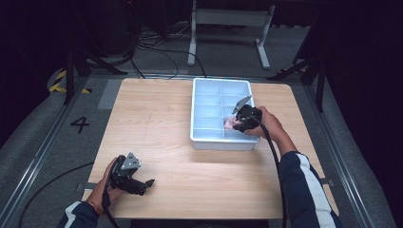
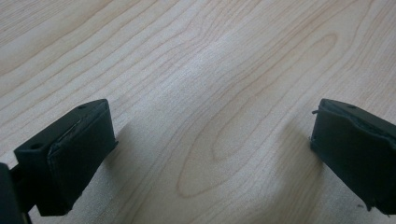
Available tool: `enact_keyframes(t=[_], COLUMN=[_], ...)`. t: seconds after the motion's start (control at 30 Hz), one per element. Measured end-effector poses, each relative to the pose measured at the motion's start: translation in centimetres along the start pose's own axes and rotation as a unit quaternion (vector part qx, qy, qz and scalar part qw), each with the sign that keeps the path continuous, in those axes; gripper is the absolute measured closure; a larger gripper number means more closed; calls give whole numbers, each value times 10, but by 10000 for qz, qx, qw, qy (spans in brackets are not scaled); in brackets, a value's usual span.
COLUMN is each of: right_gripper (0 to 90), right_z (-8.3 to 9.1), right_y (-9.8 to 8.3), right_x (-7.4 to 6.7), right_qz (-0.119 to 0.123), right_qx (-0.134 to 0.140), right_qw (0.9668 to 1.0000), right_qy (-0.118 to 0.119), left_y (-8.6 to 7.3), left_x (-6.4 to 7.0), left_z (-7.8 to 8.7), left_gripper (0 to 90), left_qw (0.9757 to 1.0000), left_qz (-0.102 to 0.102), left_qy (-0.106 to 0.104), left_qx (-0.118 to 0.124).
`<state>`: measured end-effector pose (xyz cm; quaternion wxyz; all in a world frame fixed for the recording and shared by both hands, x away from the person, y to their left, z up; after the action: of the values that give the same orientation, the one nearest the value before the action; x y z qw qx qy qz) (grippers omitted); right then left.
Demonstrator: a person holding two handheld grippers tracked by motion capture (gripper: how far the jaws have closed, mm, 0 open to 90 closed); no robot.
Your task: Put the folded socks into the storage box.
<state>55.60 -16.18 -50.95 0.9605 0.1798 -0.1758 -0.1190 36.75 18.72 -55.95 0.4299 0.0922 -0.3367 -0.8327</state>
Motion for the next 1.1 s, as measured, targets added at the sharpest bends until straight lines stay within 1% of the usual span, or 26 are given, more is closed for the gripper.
enact_keyframes(t=[0.07,0.17,0.2,0.3,0.37,0.47,0.53,0.6,0.67,0.83,0.93,0.97,1.03,1.1], right_gripper=[554,480,468,469,461,449,436,430,425,413,401,401,390,372], right_z=[2,6,7,9,10,14,17,20,23,32,40,40,45,49], right_y=[-1,0,0,-1,-2,-1,-1,-2,-3,-3,-4,-4,-6,-7], right_x=[1,4,5,6,7,7,9,8,9,9,11,11,12,11], right_qz=[-69,-161,-201,-232,-255,-374,-451,-489,-511,-542,-575,-575,-547,-579], right_qx=[43,159,184,181,228,358,443,502,533,652,726,726,697,687], right_qw=[10000,9997,9996,9995,9994,9986,9979,9974,9971,9962,9953,9953,9954,9950], right_qy=[11,-37,-72,-102,-95,-93,-163,-147,-190,-212,-296,-296,-369,-426], left_y=[0,0,0,0,0,0,0,0,0,0,0,0,0,0], left_x=[0,0,0,0,0,0,0,0,0,0,0,0,0,0], left_z=[0,0,0,0,0,0,0,0,0,0,0,0,0,0], left_gripper=[0,0,0,0,0,0,0,0,0,0,0,0,0,0], left_qw=[10000,10000,10000,10000,10000,10000,10000,10000,10000,10000,10000,10000,10000,10000], left_qz=[-6,-5,-4,-5,-4,-3,-4,-4,-4,-3,1,1,-2,-4], left_qy=[1,1,1,1,-4,1,2,1,2,2,4,4,2,2], left_qx=[-1,-1,0,1,-1,0,0,-1,0,1,2,2,1,2])
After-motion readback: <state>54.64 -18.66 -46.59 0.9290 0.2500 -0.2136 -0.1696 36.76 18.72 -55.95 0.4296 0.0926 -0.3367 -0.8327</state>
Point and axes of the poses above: each handheld gripper's, and its own axes: z roughly backward along the jaws, y roughly out of its top, x roughly to its right, the point moved 10 cm from there along -z, roughly forward along the jaws, and after that the axes turned 11 degrees about z, right-handed, at the moved point
